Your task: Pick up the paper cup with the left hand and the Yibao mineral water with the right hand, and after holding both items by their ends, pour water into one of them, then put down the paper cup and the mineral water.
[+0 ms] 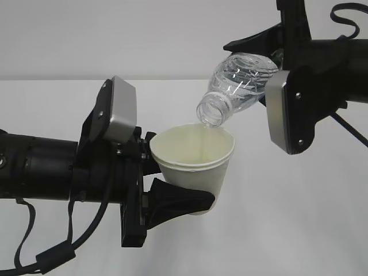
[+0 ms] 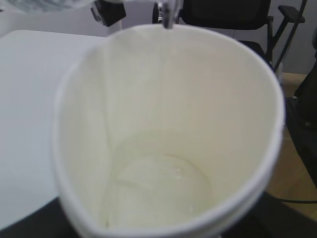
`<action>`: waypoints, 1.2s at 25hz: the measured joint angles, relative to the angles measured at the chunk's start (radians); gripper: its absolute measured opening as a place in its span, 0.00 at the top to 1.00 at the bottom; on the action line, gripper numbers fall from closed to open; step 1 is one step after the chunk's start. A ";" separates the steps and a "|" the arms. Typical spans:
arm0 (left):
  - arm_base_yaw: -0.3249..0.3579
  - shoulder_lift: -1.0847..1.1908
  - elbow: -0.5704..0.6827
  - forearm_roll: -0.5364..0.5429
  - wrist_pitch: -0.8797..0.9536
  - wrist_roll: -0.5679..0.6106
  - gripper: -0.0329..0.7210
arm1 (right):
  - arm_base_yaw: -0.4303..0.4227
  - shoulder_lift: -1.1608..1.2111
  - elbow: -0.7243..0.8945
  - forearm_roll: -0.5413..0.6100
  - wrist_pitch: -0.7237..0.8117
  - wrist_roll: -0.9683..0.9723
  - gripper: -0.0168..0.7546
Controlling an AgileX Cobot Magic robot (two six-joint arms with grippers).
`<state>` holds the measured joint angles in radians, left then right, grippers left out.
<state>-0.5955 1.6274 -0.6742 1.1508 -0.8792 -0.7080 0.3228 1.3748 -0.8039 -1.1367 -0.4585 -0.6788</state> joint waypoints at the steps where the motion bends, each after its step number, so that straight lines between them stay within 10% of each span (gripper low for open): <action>1: 0.000 0.000 0.000 0.000 0.000 0.000 0.39 | 0.000 0.000 0.000 0.000 0.000 0.000 0.44; 30: 0.000 0.000 0.000 0.000 0.000 0.000 0.39 | 0.000 0.000 -0.002 -0.011 0.000 0.000 0.44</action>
<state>-0.5955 1.6274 -0.6742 1.1508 -0.8792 -0.7080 0.3228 1.3748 -0.8061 -1.1476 -0.4585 -0.6788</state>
